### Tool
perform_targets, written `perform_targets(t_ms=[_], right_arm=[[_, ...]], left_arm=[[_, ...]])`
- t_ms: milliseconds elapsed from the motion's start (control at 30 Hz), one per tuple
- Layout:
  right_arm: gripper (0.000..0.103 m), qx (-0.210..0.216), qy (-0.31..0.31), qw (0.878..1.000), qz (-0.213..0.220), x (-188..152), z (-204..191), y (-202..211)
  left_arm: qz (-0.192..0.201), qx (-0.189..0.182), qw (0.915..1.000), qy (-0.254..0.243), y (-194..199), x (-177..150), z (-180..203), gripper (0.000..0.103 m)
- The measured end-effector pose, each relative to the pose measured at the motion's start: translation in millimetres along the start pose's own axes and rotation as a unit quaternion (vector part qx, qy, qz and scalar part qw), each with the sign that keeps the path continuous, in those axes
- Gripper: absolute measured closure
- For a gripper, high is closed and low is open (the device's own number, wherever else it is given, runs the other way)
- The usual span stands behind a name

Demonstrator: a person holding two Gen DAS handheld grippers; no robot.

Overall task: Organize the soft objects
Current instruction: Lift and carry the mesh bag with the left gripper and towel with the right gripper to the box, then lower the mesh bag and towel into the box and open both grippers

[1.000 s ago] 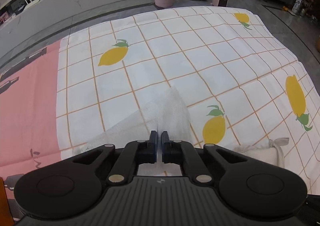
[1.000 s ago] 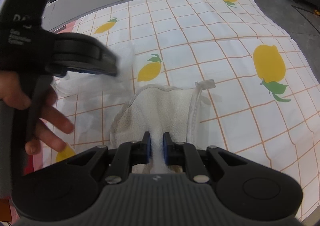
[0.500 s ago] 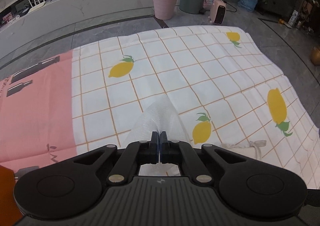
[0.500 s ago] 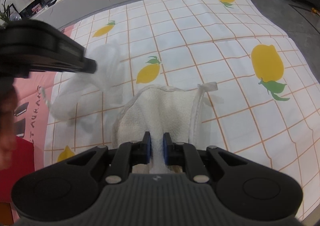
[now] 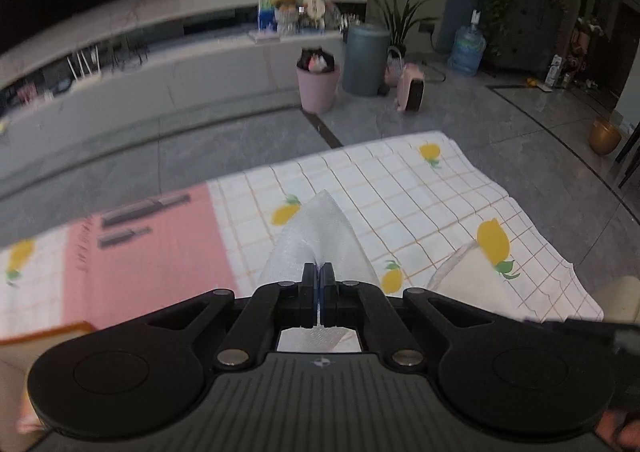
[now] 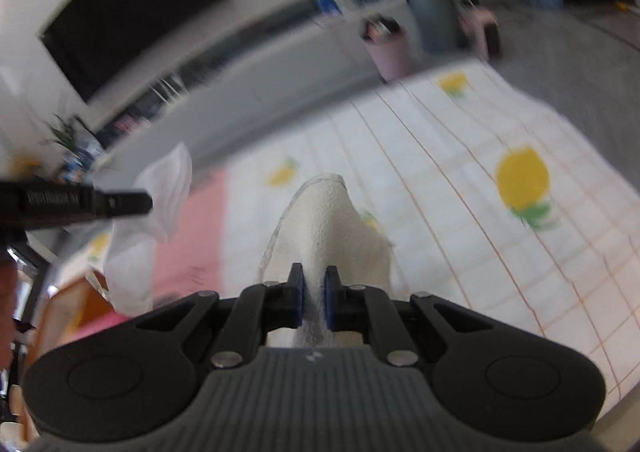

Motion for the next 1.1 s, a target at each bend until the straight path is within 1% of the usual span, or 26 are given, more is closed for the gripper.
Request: perform_targets(t_ms=[133, 200, 267, 367, 400, 467, 500, 533, 600, 700, 800, 900, 933, 1033, 1100], right_arm=[[0.095, 0.04, 0.033, 0.998, 0.031, -1.5, -53.3, 42.1], [0.095, 0.069, 0.045, 0.996, 0.039, -6.5, -80.3, 58.3], [0.095, 0.095, 0.062, 0.993, 0.038, -15.7, -110.3, 68.0], [0.095, 0.116, 0.098, 0.988, 0.035, -34.6, -159.0, 75.8], [0.095, 0.121, 0.113, 0.986, 0.034, -40.9, -175.3, 75.7], [0.095, 0.13, 0.138, 0.982, 0.027, -55.0, -205.1, 71.7], [0.095, 0.136, 0.151, 0.979, 0.022, -62.5, -219.8, 67.4], [0.095, 0.142, 0.163, 0.976, 0.014, -70.9, -234.1, 62.4], [0.095, 0.15, 0.186, 0.971, -0.005, -86.8, -259.1, 48.4], [0.095, 0.141, 0.223, 0.964, -0.028, -111.4, -290.6, 18.4], [0.095, 0.129, 0.251, 0.957, -0.062, -137.0, -314.6, -20.8], [0.095, 0.114, 0.269, 0.952, -0.092, -155.2, -328.6, -66.4], [0.095, 0.108, 0.273, 0.95, -0.101, -161.2, -331.6, -80.8], [0.095, 0.085, 0.288, 0.945, -0.125, -178.7, -335.6, -117.9], [0.095, 0.069, 0.299, 0.942, -0.137, -188.1, -337.6, -141.8]], left_arm=[[0.015, 0.027, 0.9995, 0.0, 64.1, -12.5, -40.1, 0.102], [0.009, 0.04, 0.9991, 0.009, 88.2, -25.1, -61.6, 0.102], [0.011, 0.046, 0.9985, 0.026, 108.1, -40.9, -84.0, 0.102], [0.019, 0.063, 0.9971, 0.038, 124.2, -68.3, -114.8, 0.102], [0.016, 0.072, 0.9963, 0.045, 124.9, -79.5, -125.0, 0.102], [-0.003, 0.081, 0.9945, 0.066, 118.7, -105.8, -144.4, 0.102], [-0.013, 0.08, 0.994, 0.074, 114.5, -119.8, -152.8, 0.102], [-0.022, 0.087, 0.993, 0.077, 108.7, -134.0, -159.8, 0.102], [-0.038, 0.105, 0.9917, 0.064, 96.9, -163.2, -171.3, 0.102], [-0.06, 0.092, 0.9922, 0.059, 78.5, -199.4, -176.3, 0.102], [-0.065, 0.086, 0.9925, 0.057, 66.5, -223.9, -177.7, 0.102], [-0.066, 0.093, 0.9928, 0.036, 58.0, -243.1, -176.1, 0.102], [-0.073, 0.093, 0.9925, 0.033, 56.4, -252.0, -179.0, 0.102], [-0.093, 0.082, 0.9909, 0.052, 46.8, -267.6, -180.7, 0.102], [-0.098, 0.076, 0.9907, 0.057, 42.9, -272.9, -183.3, 0.102]])
Point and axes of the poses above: each gripper's, at about its wrist camera, not at the fingertips, and y roughly against the way its jaws point, z to its right, x to its top, the point moved 5 cm from there along -y, roughly the way its jaws point, and after that the axes turned 10 degrees about -y, right-handed, at the moved point
